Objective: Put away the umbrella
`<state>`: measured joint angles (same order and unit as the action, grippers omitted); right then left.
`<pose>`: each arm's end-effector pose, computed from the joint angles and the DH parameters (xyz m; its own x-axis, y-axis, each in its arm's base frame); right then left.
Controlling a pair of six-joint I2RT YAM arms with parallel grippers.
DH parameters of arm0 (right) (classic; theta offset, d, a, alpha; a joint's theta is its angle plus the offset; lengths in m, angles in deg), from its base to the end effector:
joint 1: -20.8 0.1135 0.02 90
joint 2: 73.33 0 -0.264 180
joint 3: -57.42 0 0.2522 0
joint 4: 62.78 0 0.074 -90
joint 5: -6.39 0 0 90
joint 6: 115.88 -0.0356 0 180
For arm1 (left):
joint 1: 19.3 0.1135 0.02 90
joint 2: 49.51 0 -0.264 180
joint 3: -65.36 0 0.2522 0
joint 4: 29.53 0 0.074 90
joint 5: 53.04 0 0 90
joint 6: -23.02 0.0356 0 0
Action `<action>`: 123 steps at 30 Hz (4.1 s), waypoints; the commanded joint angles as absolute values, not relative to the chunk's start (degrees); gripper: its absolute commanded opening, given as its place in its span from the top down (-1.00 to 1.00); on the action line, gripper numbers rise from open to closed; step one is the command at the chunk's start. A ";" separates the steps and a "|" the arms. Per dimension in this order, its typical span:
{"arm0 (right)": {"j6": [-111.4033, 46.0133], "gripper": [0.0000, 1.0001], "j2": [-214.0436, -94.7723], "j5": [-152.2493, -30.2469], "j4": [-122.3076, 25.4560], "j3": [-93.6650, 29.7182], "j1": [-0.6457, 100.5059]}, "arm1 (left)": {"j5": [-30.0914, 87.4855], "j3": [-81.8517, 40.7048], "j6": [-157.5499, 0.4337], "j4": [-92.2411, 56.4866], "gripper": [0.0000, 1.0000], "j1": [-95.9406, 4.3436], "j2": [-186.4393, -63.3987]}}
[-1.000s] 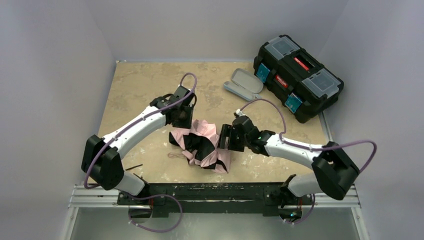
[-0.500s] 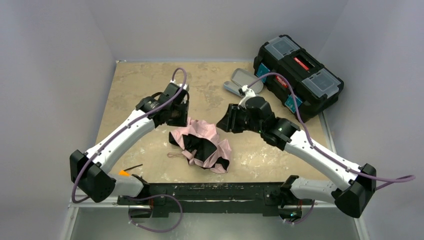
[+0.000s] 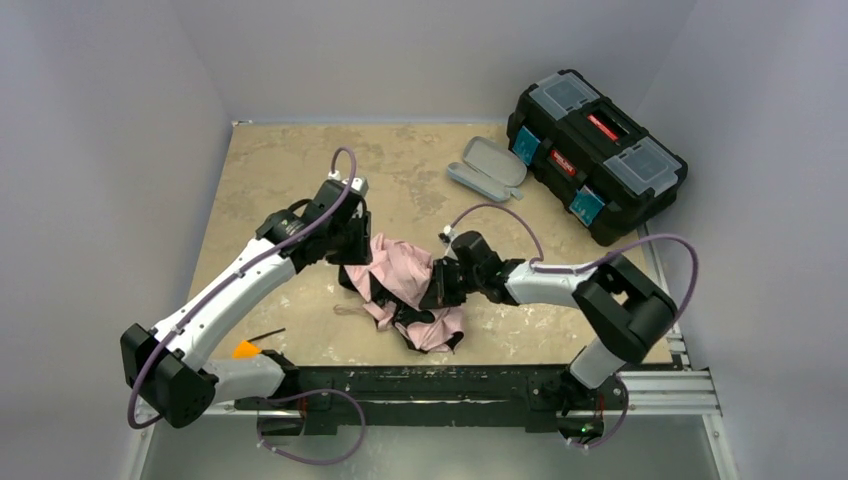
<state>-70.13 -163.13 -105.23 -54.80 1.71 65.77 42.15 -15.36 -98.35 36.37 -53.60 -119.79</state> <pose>0.2082 0.2266 0.1644 -0.9330 -0.0151 -0.3595 -0.2784 0.6631 0.6948 0.2009 -0.1332 0.3176 -0.8511 -0.0470 -0.5229 0.0888 0.9688 -0.2315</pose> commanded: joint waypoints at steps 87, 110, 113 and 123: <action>-66.99 1.00 -164.14 -128.08 -72.80 -16.79 65.65 | 32.87 23.34 -150.77 -8.92 -0.30 -45.62 -82.64; -67.63 1.00 -164.45 -129.70 -75.42 -15.51 65.72 | 33.61 25.88 -155.74 -23.01 0.88 -45.67 -89.49; -67.44 1.00 -164.16 -129.14 -74.91 -15.37 65.69 | 34.05 24.22 -154.14 -19.55 1.00 -45.66 -89.44; -56.13 -0.49 -159.83 -110.32 -43.84 -23.49 64.90 | 38.75 21.58 -143.86 -9.06 1.00 -45.60 -86.98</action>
